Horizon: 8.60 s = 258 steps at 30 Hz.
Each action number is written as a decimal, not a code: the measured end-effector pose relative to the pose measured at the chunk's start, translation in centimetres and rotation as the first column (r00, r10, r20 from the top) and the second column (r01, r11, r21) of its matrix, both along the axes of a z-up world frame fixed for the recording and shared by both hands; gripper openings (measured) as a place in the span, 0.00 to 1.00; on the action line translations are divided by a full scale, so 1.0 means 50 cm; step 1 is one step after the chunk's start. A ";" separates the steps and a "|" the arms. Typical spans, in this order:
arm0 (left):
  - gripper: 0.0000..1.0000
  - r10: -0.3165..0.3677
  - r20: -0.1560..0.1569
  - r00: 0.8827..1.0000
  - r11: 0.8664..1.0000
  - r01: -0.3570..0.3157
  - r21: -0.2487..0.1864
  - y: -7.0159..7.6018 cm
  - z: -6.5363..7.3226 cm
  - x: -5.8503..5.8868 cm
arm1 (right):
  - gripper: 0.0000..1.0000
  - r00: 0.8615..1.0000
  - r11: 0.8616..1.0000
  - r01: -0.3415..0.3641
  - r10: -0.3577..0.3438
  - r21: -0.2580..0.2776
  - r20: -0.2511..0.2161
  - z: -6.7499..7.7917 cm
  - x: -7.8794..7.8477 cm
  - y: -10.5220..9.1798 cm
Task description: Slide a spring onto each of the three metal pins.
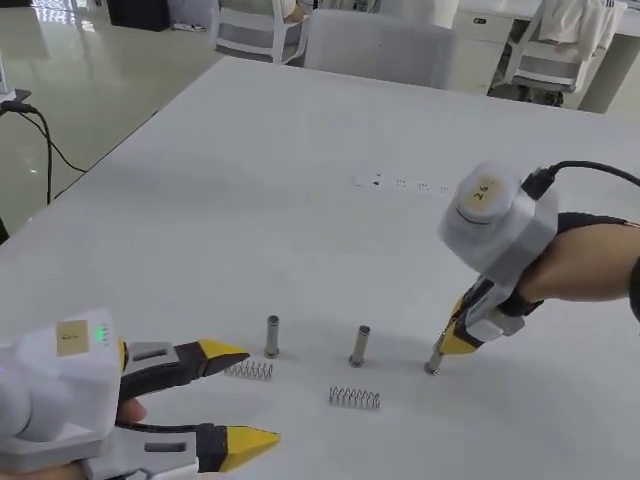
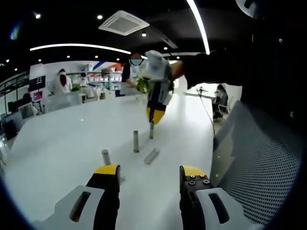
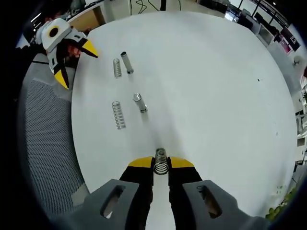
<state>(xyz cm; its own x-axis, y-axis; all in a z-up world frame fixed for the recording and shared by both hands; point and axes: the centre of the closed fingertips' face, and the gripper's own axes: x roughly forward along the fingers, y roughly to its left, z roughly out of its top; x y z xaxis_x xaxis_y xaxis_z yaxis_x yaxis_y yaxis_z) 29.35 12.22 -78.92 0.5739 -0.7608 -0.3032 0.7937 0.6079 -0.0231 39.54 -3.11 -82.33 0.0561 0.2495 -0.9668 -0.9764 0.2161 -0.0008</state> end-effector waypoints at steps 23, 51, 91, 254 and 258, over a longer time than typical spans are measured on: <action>0.43 -0.002 -0.001 1.000 1.000 0.002 -0.006 -0.002 -0.001 0.004 | 0.09 1.000 0.999 -0.017 0.017 -0.041 -0.014 -0.052 -0.002 0.003; 0.43 -0.007 0.002 1.000 1.000 0.007 -0.005 -0.009 0.001 0.003 | 0.26 0.997 0.997 -0.058 0.056 0.040 0.056 -0.030 -0.004 0.020; 0.40 -0.031 -0.001 1.000 1.000 0.031 0.005 -0.021 0.000 0.008 | 0.15 0.977 0.975 -0.213 0.213 0.064 0.004 -0.078 -0.114 0.125; 0.41 -0.096 -0.035 0.995 0.994 0.098 0.044 -0.032 -0.021 0.009 | 0.08 0.945 0.930 -0.327 0.321 0.167 0.060 0.090 -0.198 0.207; 0.43 -0.068 -0.034 0.997 0.997 0.069 0.035 -0.017 -0.020 0.011 | 0.08 0.949 0.934 -0.316 0.310 0.163 0.063 0.092 -0.189 0.199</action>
